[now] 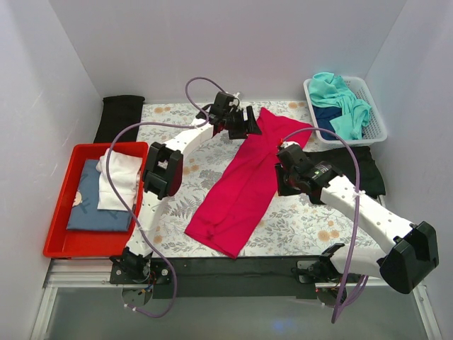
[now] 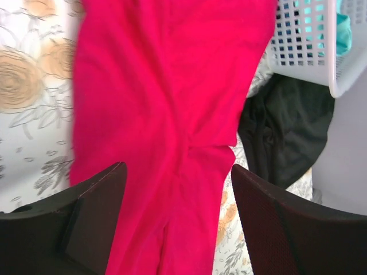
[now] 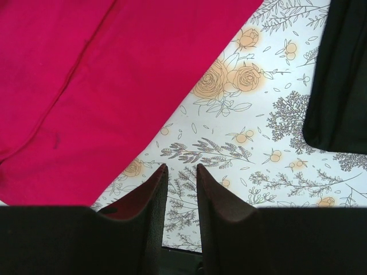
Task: Fold and stack the t-shirts
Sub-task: Rotate the tshirt 90 degrees, then grab the bottom of the folded rectangular tshirt with both arms
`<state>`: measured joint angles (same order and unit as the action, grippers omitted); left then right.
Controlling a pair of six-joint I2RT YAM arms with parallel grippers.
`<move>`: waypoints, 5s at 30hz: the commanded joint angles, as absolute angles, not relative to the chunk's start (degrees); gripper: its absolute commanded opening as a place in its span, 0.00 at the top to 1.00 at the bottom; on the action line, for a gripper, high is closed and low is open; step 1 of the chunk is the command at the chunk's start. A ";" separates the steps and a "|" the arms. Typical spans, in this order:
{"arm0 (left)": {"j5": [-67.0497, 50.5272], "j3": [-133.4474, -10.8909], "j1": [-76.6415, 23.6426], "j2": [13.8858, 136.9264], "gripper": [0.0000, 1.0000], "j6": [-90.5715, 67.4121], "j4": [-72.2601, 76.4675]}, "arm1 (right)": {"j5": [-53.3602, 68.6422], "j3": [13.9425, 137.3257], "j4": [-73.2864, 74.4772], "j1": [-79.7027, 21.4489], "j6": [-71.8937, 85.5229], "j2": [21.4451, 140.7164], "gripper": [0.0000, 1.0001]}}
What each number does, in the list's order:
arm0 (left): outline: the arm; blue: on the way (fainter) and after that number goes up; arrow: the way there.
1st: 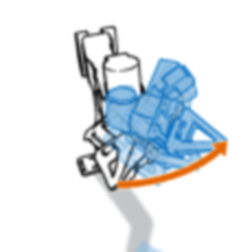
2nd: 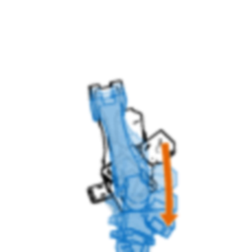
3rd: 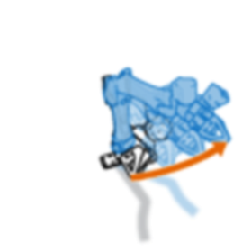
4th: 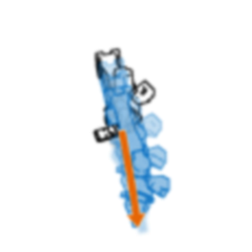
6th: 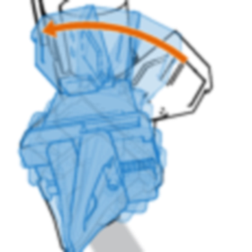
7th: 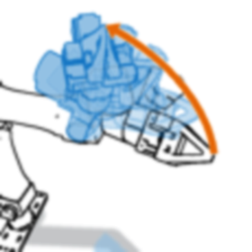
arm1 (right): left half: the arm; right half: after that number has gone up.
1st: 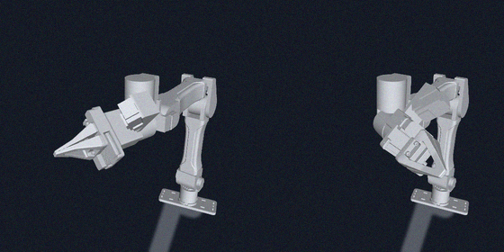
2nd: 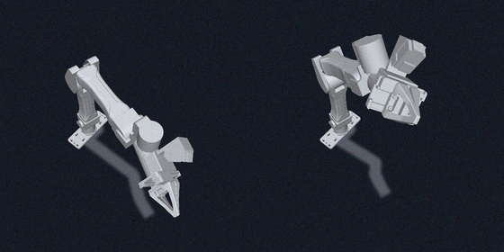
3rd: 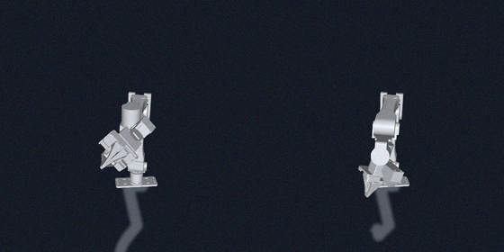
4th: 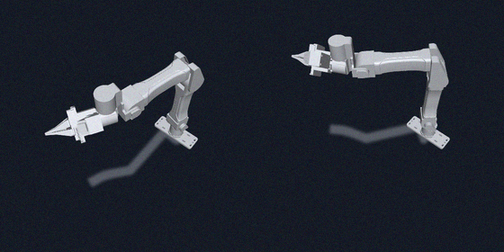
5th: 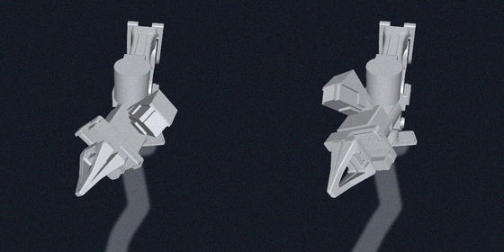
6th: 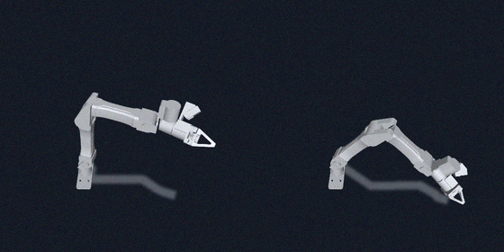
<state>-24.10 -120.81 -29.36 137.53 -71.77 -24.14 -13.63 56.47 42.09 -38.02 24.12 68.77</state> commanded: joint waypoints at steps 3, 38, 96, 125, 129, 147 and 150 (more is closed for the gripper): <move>-30.85 -118.65 -29.71 138.16 0.29 -74.88 -16.09 | -15.64 58.36 42.36 -37.44 26.63 67.68 0.67; 16.96 -116.90 -21.36 138.78 0.29 -80.42 -40.25 | -13.10 59.85 41.13 -34.98 21.97 76.11 0.68; -2.29 -40.34 -35.77 56.86 0.55 -91.04 -45.43 | 9.67 60.65 23.12 -60.20 29.70 96.86 0.70; 11.51 -34.28 -48.96 68.83 0.53 -119.18 -59.23 | 0.26 42.90 29.00 -59.85 29.09 83.85 0.72; 11.51 -35.67 -49.04 65.39 0.53 -120.23 -61.34 | 0.26 42.71 29.97 -59.85 29.88 81.83 0.71; 15.38 -40.17 -49.83 68.20 0.53 -117.94 -53.09 | -0.44 60.39 28.93 -59.94 23.73 90.52 0.71; 16.52 -38.50 -49.83 69.43 0.53 -118.12 -51.15 | 2.19 59.33 25.85 -59.94 23.64 93.16 0.71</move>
